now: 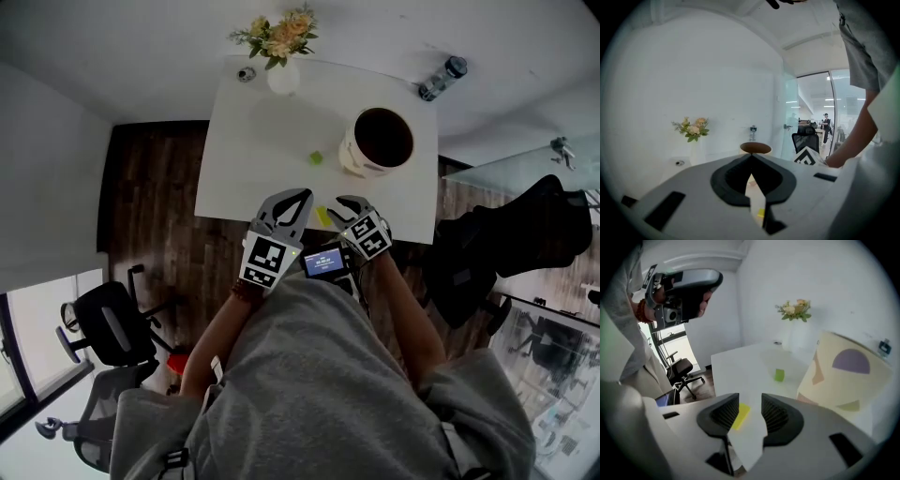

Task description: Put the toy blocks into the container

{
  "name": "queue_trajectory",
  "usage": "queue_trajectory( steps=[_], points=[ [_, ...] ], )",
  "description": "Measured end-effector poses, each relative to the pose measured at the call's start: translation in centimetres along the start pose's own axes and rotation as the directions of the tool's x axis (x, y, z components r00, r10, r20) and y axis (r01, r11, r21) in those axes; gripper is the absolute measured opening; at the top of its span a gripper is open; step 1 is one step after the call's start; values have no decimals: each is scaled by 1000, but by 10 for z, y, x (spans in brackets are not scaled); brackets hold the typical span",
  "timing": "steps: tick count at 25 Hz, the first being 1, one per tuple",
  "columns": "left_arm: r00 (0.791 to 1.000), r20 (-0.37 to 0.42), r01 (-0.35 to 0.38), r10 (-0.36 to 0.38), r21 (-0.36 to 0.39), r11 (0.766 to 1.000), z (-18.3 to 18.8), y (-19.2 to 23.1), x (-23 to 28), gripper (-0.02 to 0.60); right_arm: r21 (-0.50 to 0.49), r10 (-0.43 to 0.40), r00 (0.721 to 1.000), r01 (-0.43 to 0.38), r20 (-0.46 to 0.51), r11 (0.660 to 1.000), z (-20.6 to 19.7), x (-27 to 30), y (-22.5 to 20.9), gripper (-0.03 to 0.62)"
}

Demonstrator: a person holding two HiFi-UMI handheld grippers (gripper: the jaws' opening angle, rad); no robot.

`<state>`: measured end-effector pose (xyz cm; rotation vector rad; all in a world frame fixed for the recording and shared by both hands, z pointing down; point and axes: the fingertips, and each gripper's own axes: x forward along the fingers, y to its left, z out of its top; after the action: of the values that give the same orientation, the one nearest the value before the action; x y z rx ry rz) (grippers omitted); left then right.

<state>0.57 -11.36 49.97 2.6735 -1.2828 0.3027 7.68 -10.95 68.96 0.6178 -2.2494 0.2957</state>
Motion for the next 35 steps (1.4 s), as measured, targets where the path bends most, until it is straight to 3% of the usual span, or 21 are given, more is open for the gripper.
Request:
queue_trajectory(
  steps=[6, 16, 23, 31, 35],
  points=[
    [999, -1, -39, 39, -9, 999, -2, 12, -9, 6, 65, 72, 990, -64, -118, 996, -22, 28, 12, 210],
    [998, 1, -68, 68, 21, 997, -1, 18, -15, 6, 85, 119, 962, -100, -247, 991, -39, 51, 18, 212],
    [996, -3, -84, 84, 11, 996, -2, 20, -16, 6, 156, 195, 936, -154, -292, 976, -49, 60, 26, 219],
    [995, -6, -96, 96, 2, 995, -5, 25, -17, 6, 132, 186, 917, -148, -354, 980, -53, 65, 23, 179],
    [996, -3, -89, 89, 5, 996, -4, 24, -14, 6, 117, 166, 922, -133, -349, 984, -52, 63, 19, 159]
  ],
)
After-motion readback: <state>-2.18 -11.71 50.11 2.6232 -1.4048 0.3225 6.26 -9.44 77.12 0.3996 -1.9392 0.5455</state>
